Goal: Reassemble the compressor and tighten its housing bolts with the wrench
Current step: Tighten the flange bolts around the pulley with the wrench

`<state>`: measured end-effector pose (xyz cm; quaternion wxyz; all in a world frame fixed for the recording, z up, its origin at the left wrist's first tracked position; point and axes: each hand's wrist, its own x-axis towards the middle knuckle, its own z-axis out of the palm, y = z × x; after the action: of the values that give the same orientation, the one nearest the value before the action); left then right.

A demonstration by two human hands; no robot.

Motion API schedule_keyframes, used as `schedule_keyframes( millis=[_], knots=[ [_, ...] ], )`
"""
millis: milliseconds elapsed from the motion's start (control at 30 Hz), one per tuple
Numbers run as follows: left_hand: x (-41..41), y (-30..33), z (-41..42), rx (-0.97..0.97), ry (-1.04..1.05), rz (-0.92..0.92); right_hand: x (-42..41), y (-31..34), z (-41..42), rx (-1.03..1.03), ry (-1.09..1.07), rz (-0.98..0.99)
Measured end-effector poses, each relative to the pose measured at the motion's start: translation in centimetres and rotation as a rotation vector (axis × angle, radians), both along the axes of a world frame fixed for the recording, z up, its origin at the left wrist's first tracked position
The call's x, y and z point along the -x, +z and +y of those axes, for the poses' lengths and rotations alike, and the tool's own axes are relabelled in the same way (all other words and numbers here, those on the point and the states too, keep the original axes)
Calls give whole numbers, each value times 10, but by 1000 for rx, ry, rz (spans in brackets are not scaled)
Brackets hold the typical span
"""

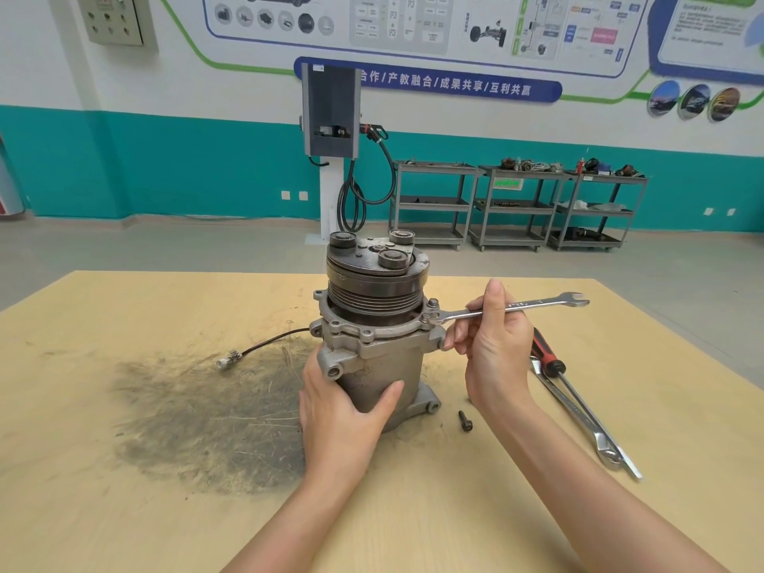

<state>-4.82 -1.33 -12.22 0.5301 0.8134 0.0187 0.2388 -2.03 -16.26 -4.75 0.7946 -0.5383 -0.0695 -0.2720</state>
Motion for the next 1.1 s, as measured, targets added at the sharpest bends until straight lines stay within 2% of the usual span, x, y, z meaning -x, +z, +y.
schedule_keyframes(
  millis=[133, 333, 500, 733, 933, 1000, 1100],
  knots=[
    [-1, -1, 0, -1, 4, -6, 3, -2, 5, -26, 63, -21],
    [-2, -1, 0, -3, 8, -31, 5, -6, 6, 8, -50, -11],
    [-2, -2, 0, 2, 13, -27, 12, -8, 9, 94, -114, -119],
    [-2, -2, -1, -13, 14, -28, 23, -12, 11, 402, -211, -322],
    [-2, -1, -1, -13, 13, -33, 25, -13, 7, 664, -283, -380],
    [-2, -2, 0, -9, 10, -35, 26, -11, 6, 644, -272, -421],
    [-1, -2, 1, -2, 7, -21, 28, -3, 5, 495, -293, -513]
  ],
)
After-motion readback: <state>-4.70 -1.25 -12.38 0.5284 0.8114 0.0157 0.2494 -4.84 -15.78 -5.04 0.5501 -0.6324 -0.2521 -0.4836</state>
